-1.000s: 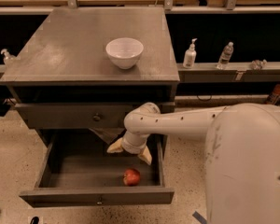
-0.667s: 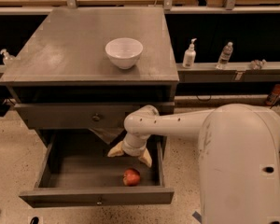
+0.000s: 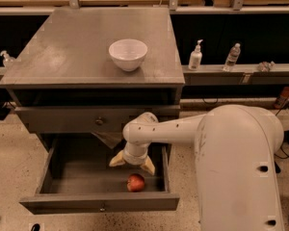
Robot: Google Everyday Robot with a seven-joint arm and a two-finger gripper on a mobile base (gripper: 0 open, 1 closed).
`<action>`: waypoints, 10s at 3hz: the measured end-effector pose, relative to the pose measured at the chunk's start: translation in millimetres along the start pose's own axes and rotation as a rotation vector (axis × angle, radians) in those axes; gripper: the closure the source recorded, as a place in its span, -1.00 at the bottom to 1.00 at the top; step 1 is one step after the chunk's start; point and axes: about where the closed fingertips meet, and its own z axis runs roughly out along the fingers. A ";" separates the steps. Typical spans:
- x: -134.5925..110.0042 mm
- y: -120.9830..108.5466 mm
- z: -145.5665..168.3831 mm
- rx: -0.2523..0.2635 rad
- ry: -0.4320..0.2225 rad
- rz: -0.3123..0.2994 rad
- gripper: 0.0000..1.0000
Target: Pick apple from middle drawer and place on counter
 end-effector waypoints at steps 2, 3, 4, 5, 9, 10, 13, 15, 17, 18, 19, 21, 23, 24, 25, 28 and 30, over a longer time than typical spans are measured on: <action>-15.9 14.6 44.6 -0.105 -0.005 0.001 -1.00; -23.1 14.1 61.9 -0.140 -0.008 -0.019 -0.96; -26.1 14.5 67.8 -0.143 -0.009 -0.026 -0.36; -27.8 13.6 67.9 -0.139 -0.009 -0.033 0.10; -7.0 -1.3 -87.3 0.181 0.092 -0.009 1.00; 3.3 -2.3 -153.4 0.213 0.142 -0.028 1.00; -6.2 -5.7 -294.7 0.273 0.240 -0.139 1.00; 26.5 -4.6 -364.1 0.257 0.263 -0.136 1.00; 36.6 -15.9 -422.9 0.245 0.300 -0.133 1.00; 36.6 -15.9 -422.9 0.245 0.300 -0.133 1.00; 36.5 -28.9 -425.3 0.257 0.312 -0.170 1.00; 53.3 -115.6 -462.2 0.337 0.412 -0.325 1.00; 77.6 -197.0 -469.5 0.400 0.508 -0.410 1.00; 85.3 -238.6 -456.1 0.428 0.576 -0.449 1.00; 85.3 -238.6 -456.1 0.428 0.576 -0.449 1.00; 192.2 -281.2 -449.5 0.288 0.740 -0.563 1.00; 209.8 -300.3 -420.1 0.283 0.780 -0.599 1.00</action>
Offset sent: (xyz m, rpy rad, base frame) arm -0.0286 -0.0016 -0.0680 -0.1688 0.0199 0.0220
